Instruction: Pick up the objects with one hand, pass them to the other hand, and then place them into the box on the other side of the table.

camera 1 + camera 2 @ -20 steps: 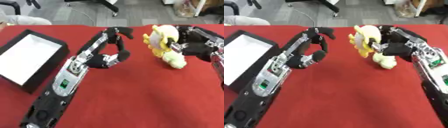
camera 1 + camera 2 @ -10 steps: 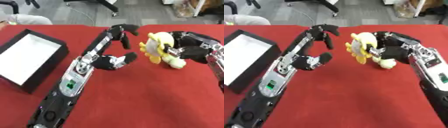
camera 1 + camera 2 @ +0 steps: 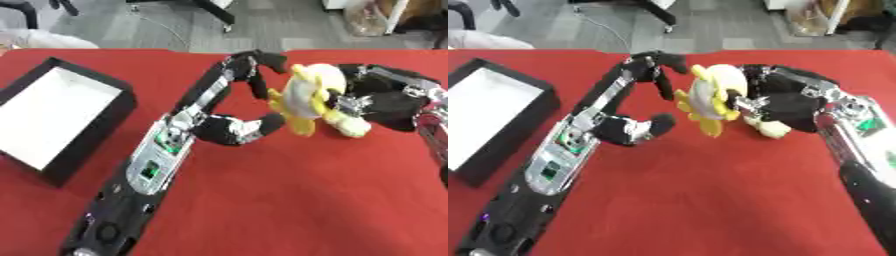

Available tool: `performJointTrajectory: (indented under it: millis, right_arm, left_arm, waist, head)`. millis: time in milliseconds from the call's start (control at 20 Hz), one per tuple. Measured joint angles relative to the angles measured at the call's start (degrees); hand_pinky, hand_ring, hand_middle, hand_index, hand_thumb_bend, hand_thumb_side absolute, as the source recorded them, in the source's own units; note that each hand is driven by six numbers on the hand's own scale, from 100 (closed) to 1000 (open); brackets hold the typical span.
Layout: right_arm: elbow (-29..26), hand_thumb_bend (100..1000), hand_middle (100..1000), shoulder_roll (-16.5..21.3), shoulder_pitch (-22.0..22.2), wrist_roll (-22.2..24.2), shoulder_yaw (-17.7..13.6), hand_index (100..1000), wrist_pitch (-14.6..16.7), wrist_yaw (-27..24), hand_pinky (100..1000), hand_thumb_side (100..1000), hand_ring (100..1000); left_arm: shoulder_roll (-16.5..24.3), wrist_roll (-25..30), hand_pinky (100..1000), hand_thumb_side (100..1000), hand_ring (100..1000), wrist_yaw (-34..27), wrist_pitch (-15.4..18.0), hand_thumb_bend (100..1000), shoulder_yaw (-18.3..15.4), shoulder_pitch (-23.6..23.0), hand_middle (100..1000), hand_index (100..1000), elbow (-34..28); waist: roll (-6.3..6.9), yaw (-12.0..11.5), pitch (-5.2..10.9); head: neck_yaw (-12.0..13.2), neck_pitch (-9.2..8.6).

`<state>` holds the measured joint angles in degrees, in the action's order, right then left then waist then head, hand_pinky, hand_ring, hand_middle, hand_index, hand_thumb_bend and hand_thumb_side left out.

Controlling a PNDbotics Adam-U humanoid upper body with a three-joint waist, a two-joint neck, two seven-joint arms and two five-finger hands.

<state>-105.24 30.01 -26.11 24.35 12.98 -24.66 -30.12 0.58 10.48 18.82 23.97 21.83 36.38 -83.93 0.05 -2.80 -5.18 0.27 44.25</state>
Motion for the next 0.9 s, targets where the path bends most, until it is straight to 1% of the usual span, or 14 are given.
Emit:
performJointTrajectory:
  millis: [200, 300, 350, 400, 550, 900]
  right_arm:
    - [-1.13, 100, 381, 0.0, 0.47, -0.43, -0.08, 302, -1.15, -1.72, 695, 100, 604]
    - [-1.25, 100, 380, 0.0, 0.53, -0.53, -0.14, 302, -1.52, -1.98, 695, 100, 603]
    - [-1.32, 100, 380, 0.0, 0.66, -0.57, -0.15, 302, -1.66, -2.0, 695, 100, 603]
    - [-1.39, 100, 379, -0.01, 0.78, -0.55, -0.15, 302, -1.76, -2.02, 695, 100, 602]
    - [-1.34, 100, 378, -0.03, 0.94, -0.43, -0.15, 303, -2.32, -2.44, 694, 100, 600]
    - [0.74, 100, 377, -0.49, 0.88, 0.16, 0.03, 302, -3.7, -2.88, 693, 100, 597]
  left_arm:
    - [-0.45, 0.13, 485, 674, 474, 1.46, 0.95, 510, 0.58, 0.1, 685, 856, 0.91]
    - [-0.68, 0.31, 486, 671, 473, 1.5, 1.37, 506, 0.8, 0.13, 684, 855, 1.2]
    - [-0.68, 0.36, 487, 682, 474, 1.51, 1.55, 522, 0.96, 0.14, 685, 856, 1.21]
    - [-0.68, 0.43, 487, 672, 475, 1.51, 1.72, 507, 1.01, 0.14, 685, 857, 1.22]
    - [-0.68, 0.03, 489, 671, 480, 1.38, 2.08, 509, 1.2, 0.16, 686, 860, 1.2]
    - [-0.7, -3.16, 492, 672, 487, -0.75, 1.01, 520, 1.28, 0.17, 689, 862, -0.33]
  waist:
    - [0.0, 0.2, 0.0]
    - [0.0, 0.35, 0.0]
    - [0.0, 0.39, 0.0]
    - [0.0, 0.41, 0.0]
    - [0.0, 0.58, 0.0]
    - [0.0, 1.0, -0.01]
  head:
    - [0.01, 0.0]
    - [0.01, 0.0]
    - [0.0, 0.0]
    - [0.0, 0.0]
    - [-0.11, 0.0]
    - [-0.54, 0.0]
